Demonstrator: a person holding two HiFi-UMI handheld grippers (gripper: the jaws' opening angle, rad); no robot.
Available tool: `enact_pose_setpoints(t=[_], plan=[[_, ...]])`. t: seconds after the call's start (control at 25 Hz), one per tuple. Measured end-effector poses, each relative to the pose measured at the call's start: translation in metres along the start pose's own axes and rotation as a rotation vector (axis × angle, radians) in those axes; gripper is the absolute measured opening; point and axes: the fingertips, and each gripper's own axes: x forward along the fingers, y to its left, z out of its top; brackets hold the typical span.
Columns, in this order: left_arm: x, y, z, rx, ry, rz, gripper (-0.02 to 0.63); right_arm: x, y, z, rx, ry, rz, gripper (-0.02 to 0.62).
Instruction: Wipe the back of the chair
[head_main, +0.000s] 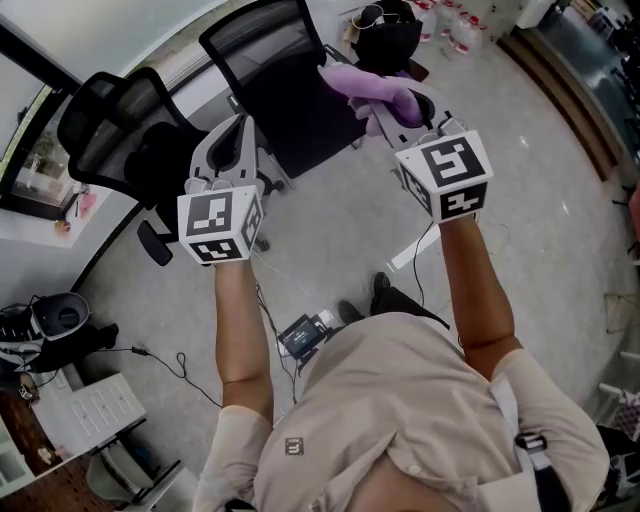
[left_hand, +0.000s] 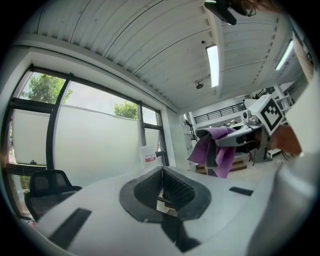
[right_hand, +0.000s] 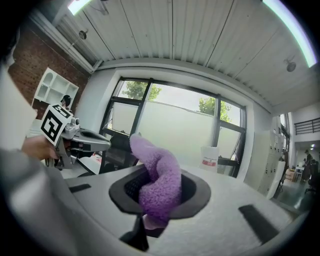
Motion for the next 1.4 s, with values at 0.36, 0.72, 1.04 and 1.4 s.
enact_pose_setpoints(t=[0.36, 0.72, 1.04, 1.4], plan=[[0.033, 0.024, -0.017, -0.003, 0.033, 0.012, 0.008, 0.046, -0.019, -0.011, 0.028, 0.006, 0.018, 0.063], [0.111, 0.053, -0.028, 0.016, 0.061, 0.048, 0.008, 0.124, -0.072, -0.025, 0.038, -0.015, 0.046, 0.063], [0.208, 0.076, -0.039, 0.003, 0.083, 0.082, 0.008, 0.202, -0.136, -0.05, 0.041, 0.007, 0.087, 0.063], [0.282, 0.087, -0.045, 0.014, 0.099, 0.121, 0.008, 0.263, -0.179, -0.065, 0.034, 0.005, 0.14, 0.063]])
